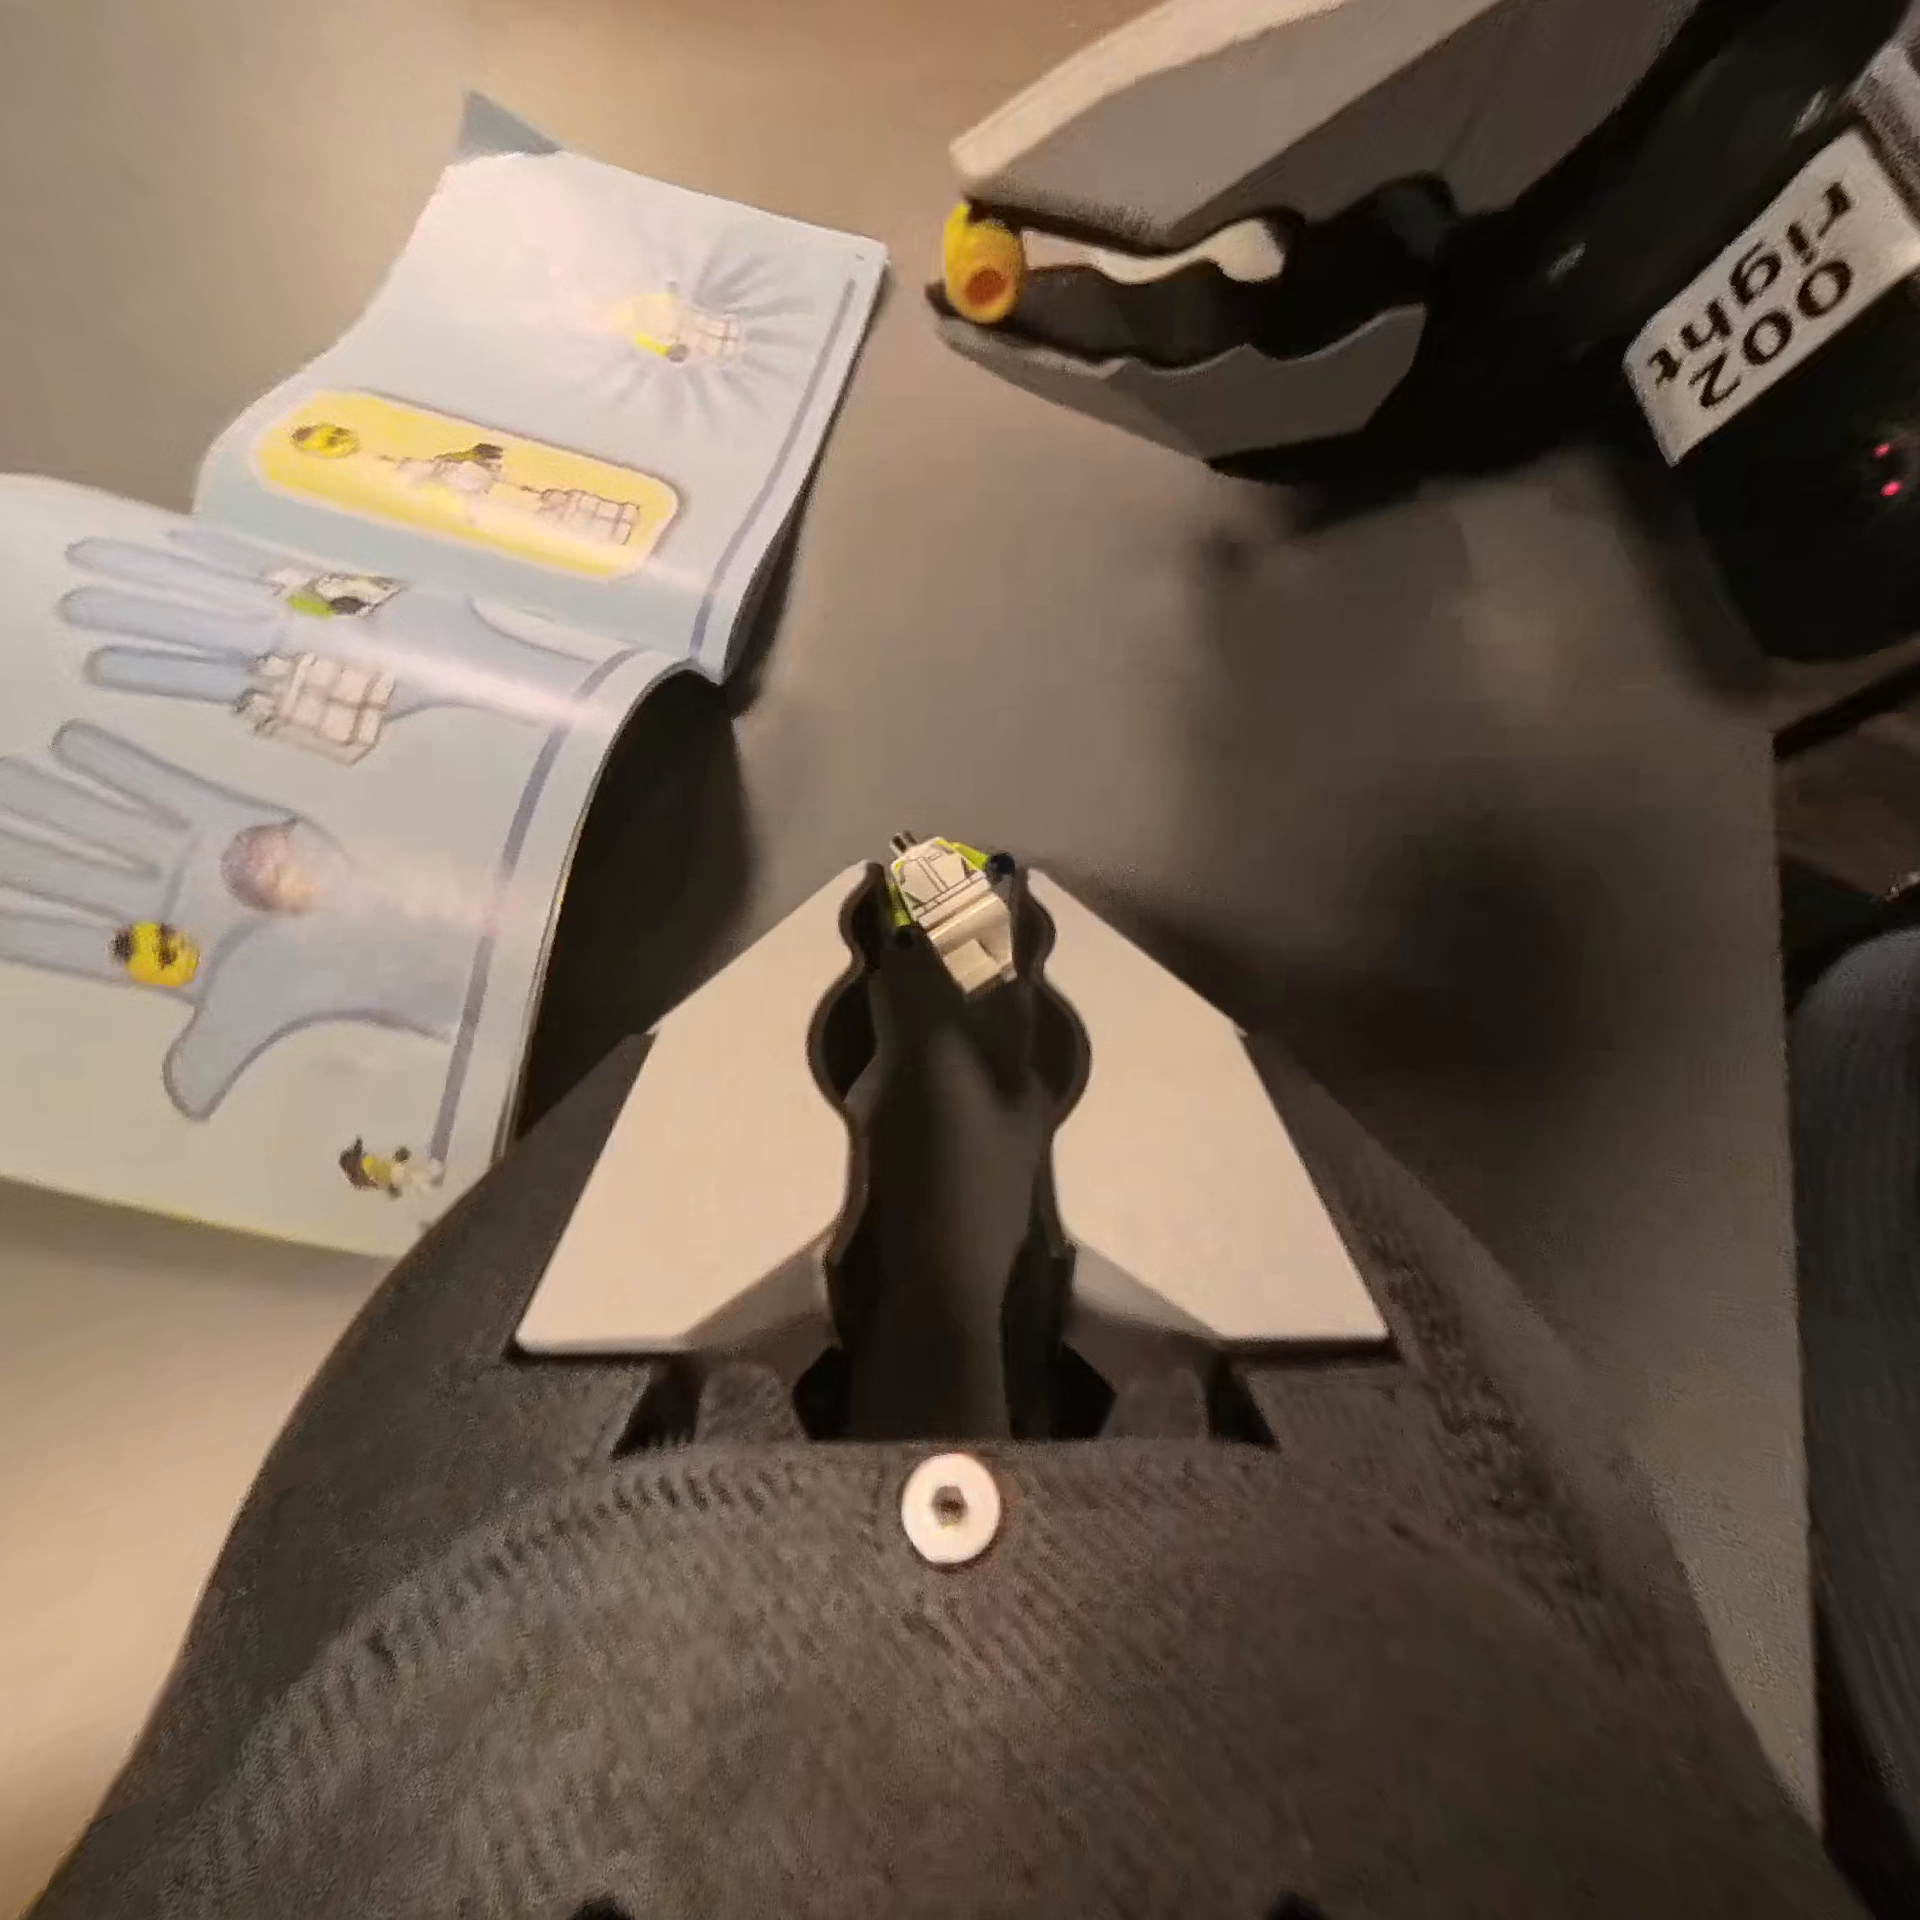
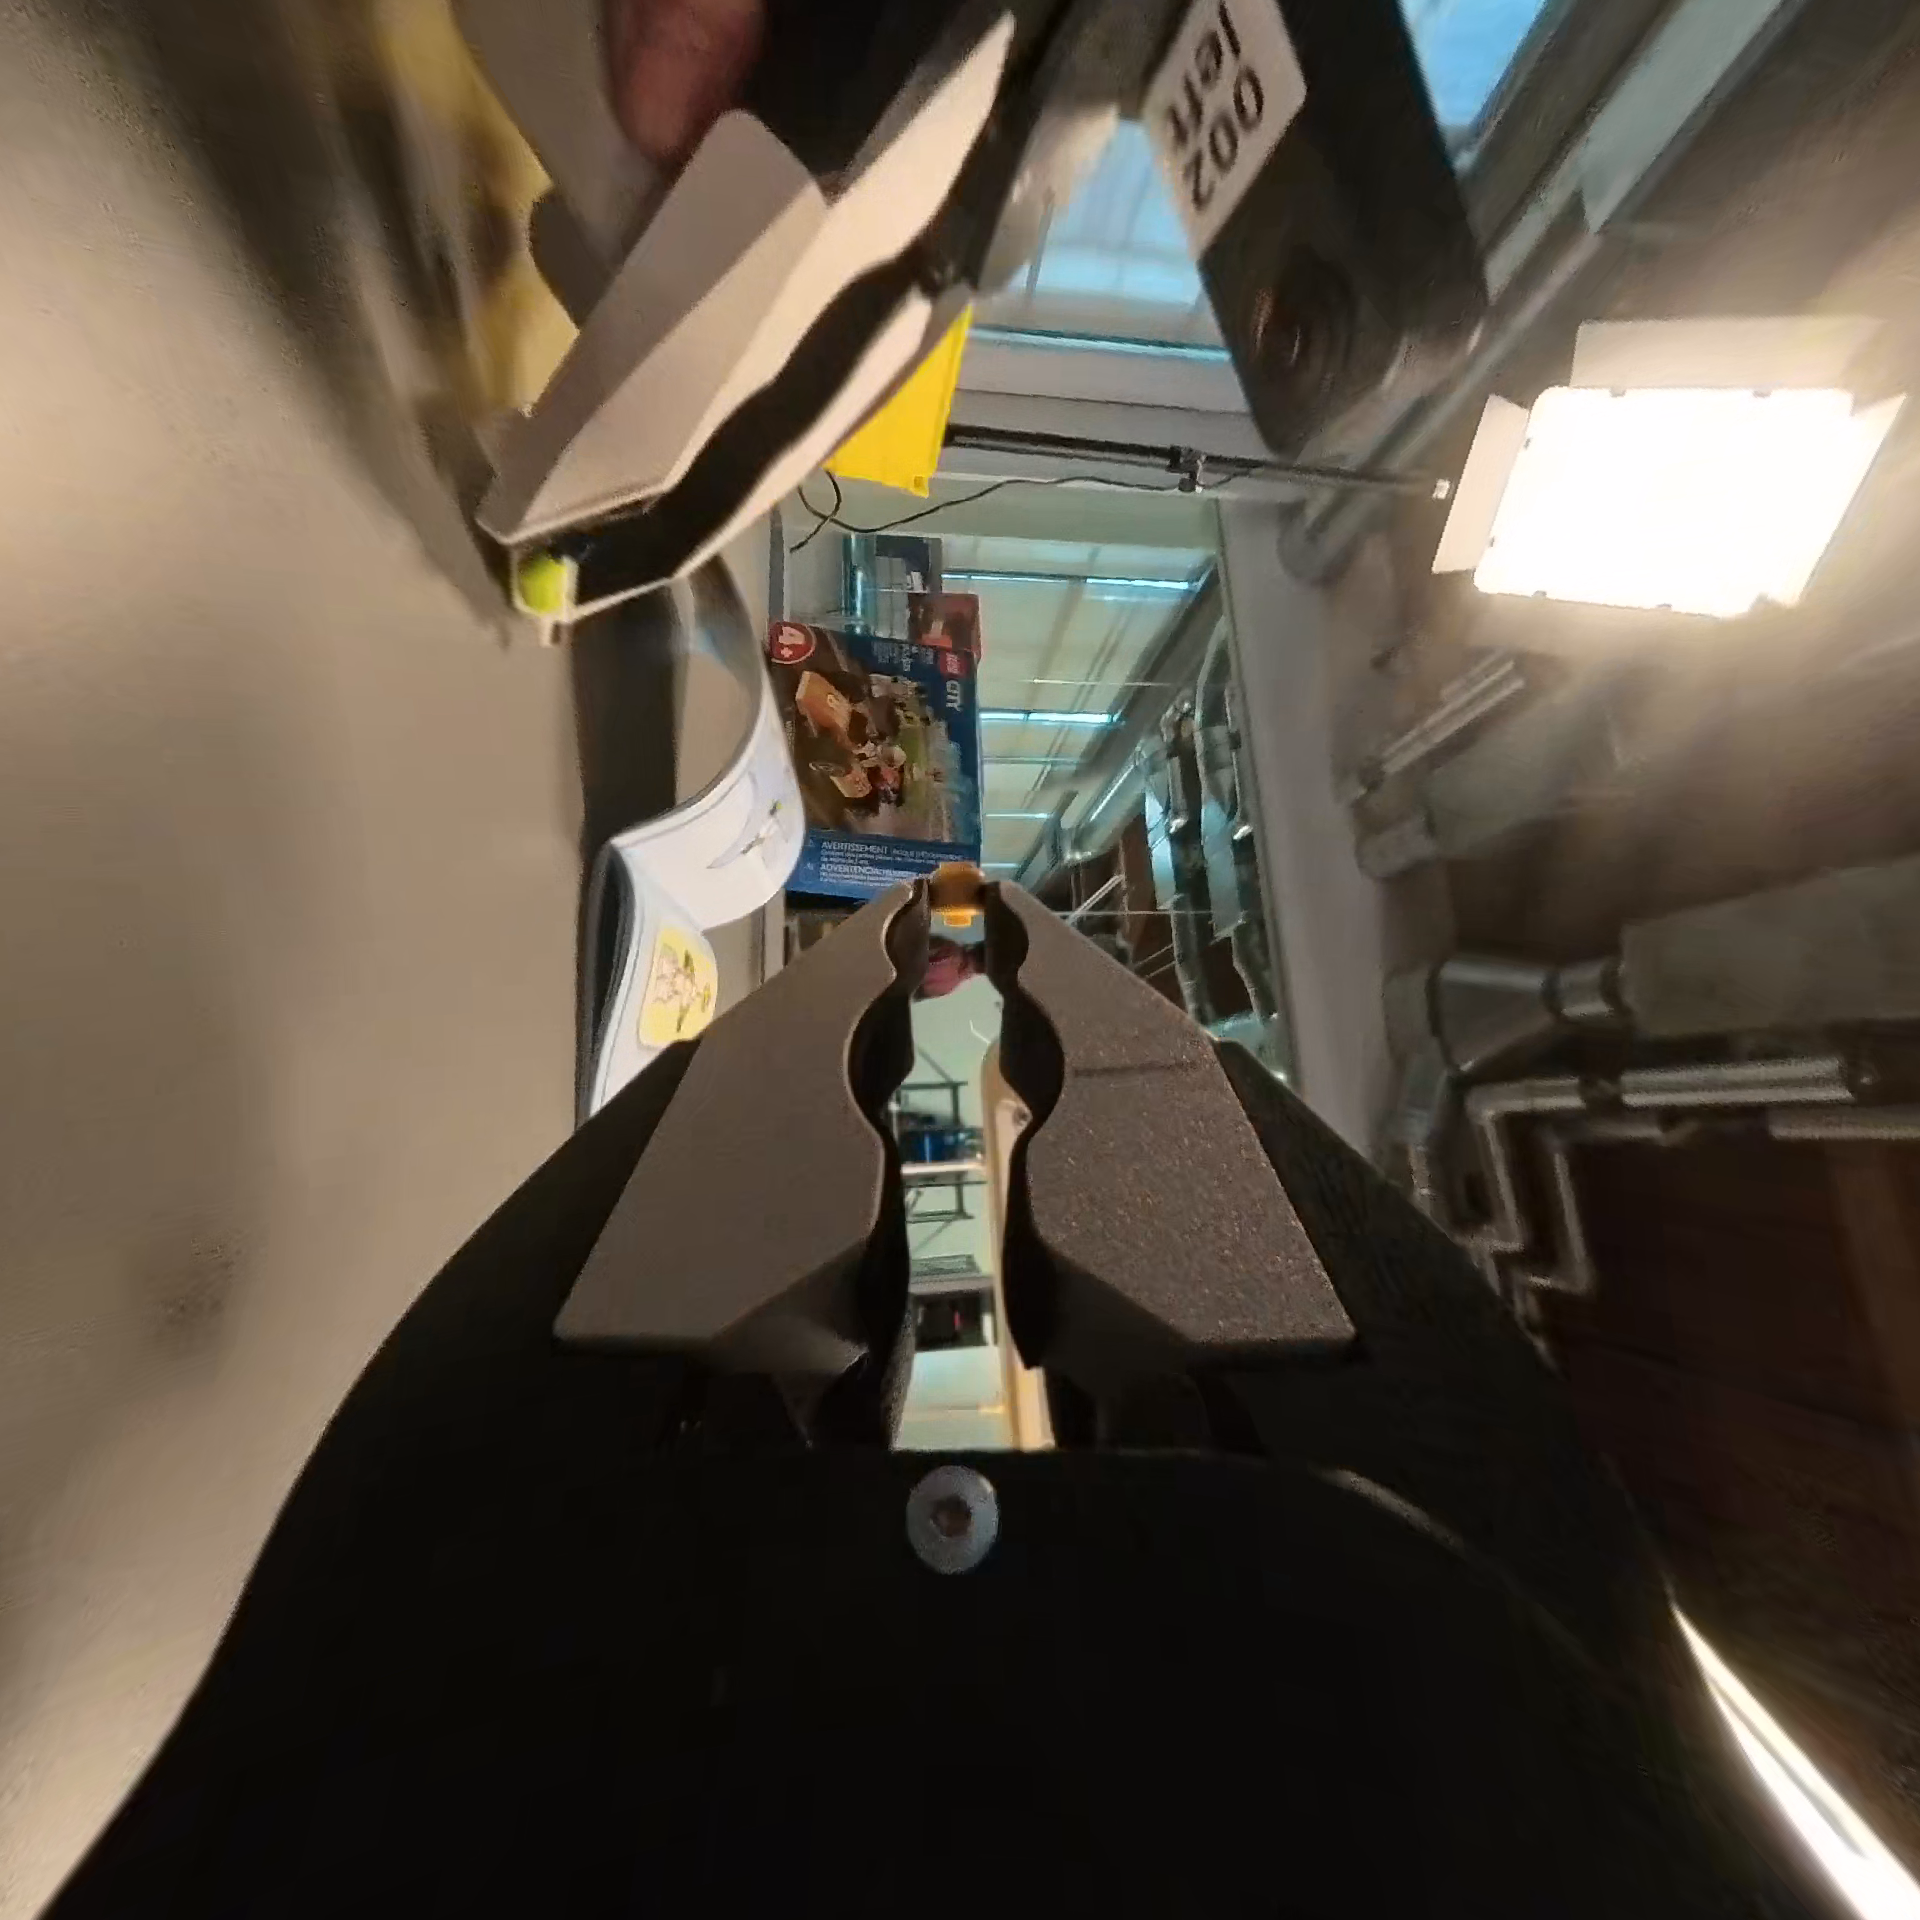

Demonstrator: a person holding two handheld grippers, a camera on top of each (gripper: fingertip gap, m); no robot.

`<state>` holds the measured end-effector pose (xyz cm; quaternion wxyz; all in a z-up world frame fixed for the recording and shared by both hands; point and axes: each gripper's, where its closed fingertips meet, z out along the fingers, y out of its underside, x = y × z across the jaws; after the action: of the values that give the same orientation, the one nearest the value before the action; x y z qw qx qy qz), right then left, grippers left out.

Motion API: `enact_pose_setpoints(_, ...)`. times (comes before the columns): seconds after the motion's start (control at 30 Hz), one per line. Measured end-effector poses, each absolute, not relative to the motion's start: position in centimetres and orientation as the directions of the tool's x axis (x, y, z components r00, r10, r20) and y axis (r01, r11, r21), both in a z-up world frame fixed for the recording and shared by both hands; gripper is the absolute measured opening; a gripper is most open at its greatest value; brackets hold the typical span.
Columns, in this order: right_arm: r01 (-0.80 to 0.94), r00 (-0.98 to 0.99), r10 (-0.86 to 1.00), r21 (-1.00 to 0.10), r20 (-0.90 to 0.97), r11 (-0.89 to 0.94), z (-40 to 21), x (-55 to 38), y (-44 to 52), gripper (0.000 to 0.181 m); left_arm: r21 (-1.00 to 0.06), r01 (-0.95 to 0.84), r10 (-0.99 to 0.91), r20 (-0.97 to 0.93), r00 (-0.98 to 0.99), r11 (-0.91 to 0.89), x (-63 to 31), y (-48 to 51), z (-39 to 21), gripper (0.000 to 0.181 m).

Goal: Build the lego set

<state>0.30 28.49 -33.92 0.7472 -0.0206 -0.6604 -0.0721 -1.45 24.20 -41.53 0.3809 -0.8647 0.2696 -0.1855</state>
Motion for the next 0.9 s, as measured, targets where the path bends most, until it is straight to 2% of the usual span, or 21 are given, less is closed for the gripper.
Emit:
enact_pose_setpoints(0.1,0.136,0.117,-0.099,0.082,0.988,0.987,-34.1,0.4,28.6,0.008,-0.739,-0.296,-0.607,0.188,0.772,-0.605,-1.1,25.0,-41.5,0.024)
enact_pose_setpoints(0.17,0.135,0.138,-0.097,0.078,0.986,0.988,-33.7,0.5,28.4,0.008,-0.767,-0.241,-0.581,0.202,0.788,-0.594,-0.9,26.0,-40.4,0.051)
enact_pose_setpoints(0.27,0.134,0.155,-0.094,0.073,0.983,0.988,-33.3,0.6,28.2,0.008,-0.916,-0.143,-0.642,0.144,0.753,-0.374,1.0,26.9,-35.7,0.042)
enact_pose_setpoints(0.37,0.130,0.165,-0.062,0.041,0.984,0.991,-33.1,0.7,28.5,0.008,-0.951,-0.184,-0.640,0.018,0.768,-0.248,1.2,27.4,-33.9,0.030)
enact_pose_setpoints(0.53,0.108,0.164,-0.065,0.048,0.984,0.993,-33.1,0.7,28.0,0.008,-0.960,-0.126,-0.669,0.076,0.739,-0.249,2.1,27.8,-33.6,0.023)
enact_pose_setpoints(0.63,0.097,0.161,-0.059,0.044,0.985,0.994,-33.2,0.7,27.8,0.008,-0.960,-0.084,-0.663,0.119,0.739,-0.266,2.1,28.2,-33.7,0.009)
enact_pose_setpoints(0.77,0.101,0.142,-0.050,0.035,0.989,0.994,-33.6,0.5,27.9,0.008,-0.949,-0.069,-0.666,0.163,0.728,-0.307,2.0,28.2,-34.1,0.008)
enact_pose_setpoints(0.83,0.107,0.131,0.015,-0.030,0.991,0.994,-33.8,0.3,28.2,0.008,-0.947,-0.067,-0.641,0.161,0.750,-0.315,1.8,28.4,-34.3,0.008)
enact_pose_setpoints(0.9,0.161,0.125,0.095,-0.115,0.988,0.980,-33.8,-0.1,29.3,0.018,-0.946,-0.057,-0.594,0.153,0.790,-0.320,1.2,28.8,-34.4,0.008)
